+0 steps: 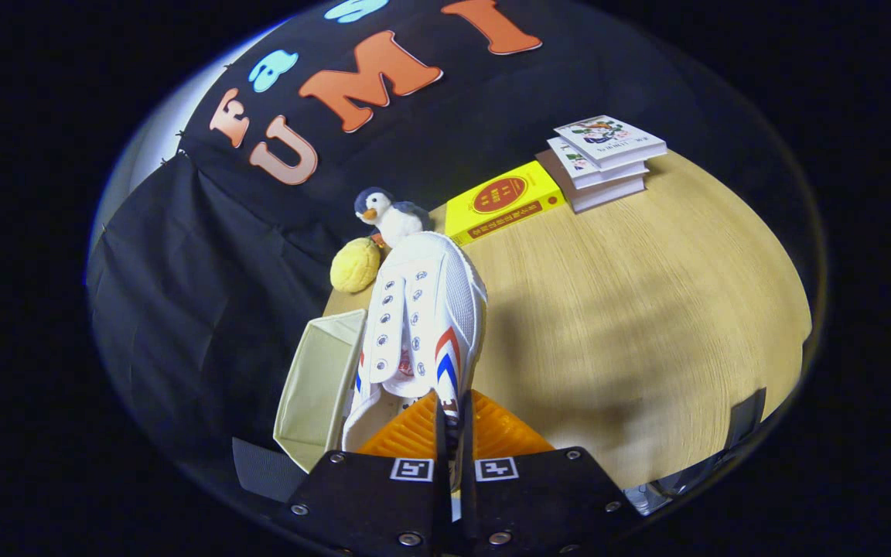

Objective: Open the storage box then place both shoes into the box .Put the left shoe in first, then the right shoe, with the right side of both shoes facing outward in a uniform manner.

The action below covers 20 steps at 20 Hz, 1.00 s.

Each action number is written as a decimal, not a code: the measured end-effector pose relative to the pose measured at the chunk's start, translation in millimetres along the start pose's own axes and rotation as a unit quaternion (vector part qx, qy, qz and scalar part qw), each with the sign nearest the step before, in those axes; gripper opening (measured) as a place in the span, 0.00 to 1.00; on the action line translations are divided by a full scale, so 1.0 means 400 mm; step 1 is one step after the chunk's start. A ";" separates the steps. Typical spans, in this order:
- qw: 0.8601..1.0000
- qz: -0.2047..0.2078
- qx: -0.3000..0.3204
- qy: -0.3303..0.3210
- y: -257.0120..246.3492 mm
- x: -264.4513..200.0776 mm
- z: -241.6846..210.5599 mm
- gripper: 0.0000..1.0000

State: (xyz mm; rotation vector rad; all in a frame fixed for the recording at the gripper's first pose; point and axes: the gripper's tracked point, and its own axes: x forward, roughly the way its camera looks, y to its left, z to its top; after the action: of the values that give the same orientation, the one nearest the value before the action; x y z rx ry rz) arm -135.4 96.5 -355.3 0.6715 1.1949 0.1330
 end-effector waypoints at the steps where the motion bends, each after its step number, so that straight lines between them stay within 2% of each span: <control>1: 1.000 0.006 -0.006 0.002 0.036 -0.002 0.001 0.05; 12: 0.995 0.056 -0.067 0.056 0.340 0.082 -0.122 0.05; 15: 0.994 0.049 -0.072 0.064 0.387 0.124 -0.145 0.05; 20: 0.995 0.008 -0.075 0.071 0.397 0.181 -0.169 0.05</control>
State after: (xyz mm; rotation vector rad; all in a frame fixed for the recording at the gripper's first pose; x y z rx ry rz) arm -128.2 283.1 -340.9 0.5464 1.3017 0.2847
